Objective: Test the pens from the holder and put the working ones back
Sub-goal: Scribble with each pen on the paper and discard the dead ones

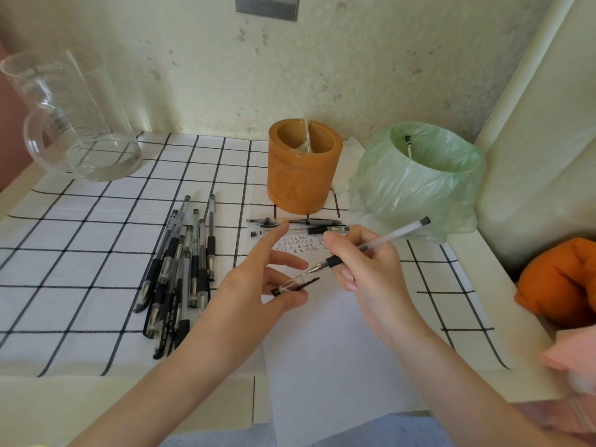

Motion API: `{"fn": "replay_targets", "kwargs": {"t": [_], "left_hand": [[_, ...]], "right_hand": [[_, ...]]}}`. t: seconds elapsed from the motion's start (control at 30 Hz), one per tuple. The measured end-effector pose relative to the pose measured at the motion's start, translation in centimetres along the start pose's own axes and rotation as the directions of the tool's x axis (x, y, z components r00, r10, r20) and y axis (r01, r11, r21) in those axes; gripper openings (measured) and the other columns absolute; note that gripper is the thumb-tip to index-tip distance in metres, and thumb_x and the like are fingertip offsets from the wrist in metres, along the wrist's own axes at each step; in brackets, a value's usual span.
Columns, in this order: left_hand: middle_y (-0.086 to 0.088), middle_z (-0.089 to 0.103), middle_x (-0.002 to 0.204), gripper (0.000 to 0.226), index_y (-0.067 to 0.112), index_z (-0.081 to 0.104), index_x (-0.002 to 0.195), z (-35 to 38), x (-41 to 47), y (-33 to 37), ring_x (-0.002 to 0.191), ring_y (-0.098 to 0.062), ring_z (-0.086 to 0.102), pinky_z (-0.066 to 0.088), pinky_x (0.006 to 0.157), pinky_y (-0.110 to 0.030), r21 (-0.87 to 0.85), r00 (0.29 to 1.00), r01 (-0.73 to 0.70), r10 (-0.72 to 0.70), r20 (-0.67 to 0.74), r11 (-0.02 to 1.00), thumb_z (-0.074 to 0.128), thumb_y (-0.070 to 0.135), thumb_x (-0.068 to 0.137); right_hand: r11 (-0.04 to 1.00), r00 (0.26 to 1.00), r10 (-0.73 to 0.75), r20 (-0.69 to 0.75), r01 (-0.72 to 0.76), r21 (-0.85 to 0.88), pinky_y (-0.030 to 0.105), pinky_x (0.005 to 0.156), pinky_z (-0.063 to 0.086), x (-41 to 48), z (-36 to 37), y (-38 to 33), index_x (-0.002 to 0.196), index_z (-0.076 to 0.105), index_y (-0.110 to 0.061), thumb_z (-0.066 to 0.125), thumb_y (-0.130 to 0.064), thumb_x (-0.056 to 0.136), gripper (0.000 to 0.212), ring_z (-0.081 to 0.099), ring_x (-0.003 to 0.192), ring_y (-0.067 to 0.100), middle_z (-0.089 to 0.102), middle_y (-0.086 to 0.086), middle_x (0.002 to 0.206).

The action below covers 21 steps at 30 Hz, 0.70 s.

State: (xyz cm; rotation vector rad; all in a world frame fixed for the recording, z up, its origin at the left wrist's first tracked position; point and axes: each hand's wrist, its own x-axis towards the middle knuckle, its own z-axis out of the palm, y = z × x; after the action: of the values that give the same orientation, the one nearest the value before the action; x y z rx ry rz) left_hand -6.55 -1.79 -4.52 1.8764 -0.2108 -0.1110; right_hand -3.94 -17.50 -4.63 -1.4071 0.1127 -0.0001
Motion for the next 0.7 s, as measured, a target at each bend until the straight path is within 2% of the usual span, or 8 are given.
{"fn": "replay_targets", "kwargs": {"t": [0.13, 0.23, 0.3, 0.37, 0.4, 0.47, 0.6, 0.7], "left_hand": [[0.015, 0.063, 0.103, 0.078, 0.035, 0.031, 0.138, -0.1, 0.0, 0.1, 0.083, -0.006, 0.065, 0.047, 0.084, -0.013, 0.009, 1.000, -0.001, 0.002, -0.013, 1.000, 0.071, 0.007, 0.077], [0.018, 0.061, 0.102, 0.071, 0.037, 0.039, 0.130, -0.1, -0.1, 0.2, 0.077, -0.007, 0.065, 0.050, 0.079, -0.015, 0.041, 0.999, 0.018, -0.017, -0.030, 0.999, 0.074, 0.008, 0.074], [0.013, 0.064, 0.096, 0.046, 0.030, 0.053, 0.113, -0.4, -0.2, 0.2, 0.067, -0.007, 0.067, 0.053, 0.070, -0.018, 0.043, 0.996, 0.069, -0.066, -0.056, 0.997, 0.072, 0.013, 0.076], [0.005, 0.069, 0.075, 0.011, 0.020, 0.061, 0.089, -0.8, -0.2, 0.2, 0.053, -0.006, 0.064, 0.052, 0.054, -0.020, 0.067, 0.995, 0.089, -0.086, -0.052, 0.994, 0.068, 0.020, 0.081], [0.005, 0.067, 0.065, 0.009, 0.017, 0.061, 0.079, -1.0, -0.2, 0.1, 0.046, -0.004, 0.059, 0.047, 0.048, -0.017, 0.098, 0.997, 0.074, -0.071, -0.040, 0.992, 0.065, 0.024, 0.083], [0.009, 0.060, 0.052, 0.020, 0.016, 0.060, 0.074, -1.2, -0.2, 0.1, 0.041, -0.003, 0.047, 0.037, 0.044, -0.011, 0.136, 0.998, 0.066, -0.067, 0.001, 0.989, 0.059, 0.031, 0.086], [0.011, 0.045, 0.053, 0.030, 0.020, 0.060, 0.081, -1.2, -0.2, 0.3, 0.048, -0.003, 0.036, 0.030, 0.052, -0.017, -0.016, 0.986, 0.145, -0.144, 0.088, 0.989, 0.038, 0.037, 0.093], [0.012, 0.044, 0.051, 0.031, 0.020, 0.060, 0.076, -1.1, 0.0, -0.3, 0.049, -0.005, 0.035, 0.031, 0.053, -0.021, 0.034, 0.991, 0.125, -0.127, 0.047, 0.992, 0.038, 0.034, 0.095]], "right_hand": [[1.000, 0.997, 0.002, 0.074, 0.001, -0.030, 0.017, 0.038, 0.020, -0.3, 0.1, 0.1, 0.053, 0.040, -0.015, 0.062, -0.003, 0.087, 0.042, 0.026, 0.034, 0.010, 0.032, -0.002, 0.040], [0.996, 0.977, 0.051, 0.209, -0.033, -0.087, 0.016, 0.038, 0.025, -0.5, 0.5, 0.3, 0.053, 0.050, -0.019, 0.070, -0.017, 0.079, 0.033, 0.032, 0.036, 0.009, 0.040, -0.003, 0.041], [0.996, 0.964, 0.071, 0.256, -0.052, -0.078, 0.015, 0.038, 0.026, -0.3, 0.5, 0.2, 0.055, 0.059, -0.022, 0.074, -0.028, 0.070, 0.022, 0.034, 0.037, 0.009, 0.044, -0.003, 0.044], [0.998, 0.957, 0.064, 0.283, -0.055, -0.038, 0.016, 0.038, 0.027, -0.2, 0.3, 0.0, 0.066, 0.066, -0.016, 0.073, -0.036, 0.071, 0.021, 0.038, 0.040, 0.009, 0.048, -0.002, 0.048], [0.998, 0.955, 0.063, 0.290, -0.059, -0.022, 0.017, 0.039, 0.028, -0.2, 0.1, 0.0, 0.072, 0.068, -0.013, 0.069, -0.037, 0.074, 0.025, 0.041, 0.042, 0.010, 0.050, 0.000, 0.051], [0.997, 0.952, 0.066, 0.299, -0.074, 0.013, 0.018, 0.040, 0.031, -0.2, 0.0, -0.1, 0.079, 0.070, -0.008, 0.060, -0.034, 0.081, 0.029, 0.046, 0.045, 0.012, 0.054, 0.004, 0.055], [0.998, 0.963, 0.056, 0.264, -0.065, 0.024, 0.017, 0.039, 0.031, -0.1, -0.3, -0.3, 0.085, 0.062, -0.002, 0.060, -0.027, 0.082, 0.025, 0.047, 0.045, 0.012, 0.057, 0.005, 0.057], [0.999, 0.971, 0.029, 0.236, -0.023, -0.029, 0.017, 0.040, 0.026, -0.1, -0.2, -0.1, 0.074, 0.058, -0.010, 0.063, -0.028, 0.081, 0.020, 0.040, 0.044, 0.010, 0.052, 0.001, 0.053]]}}
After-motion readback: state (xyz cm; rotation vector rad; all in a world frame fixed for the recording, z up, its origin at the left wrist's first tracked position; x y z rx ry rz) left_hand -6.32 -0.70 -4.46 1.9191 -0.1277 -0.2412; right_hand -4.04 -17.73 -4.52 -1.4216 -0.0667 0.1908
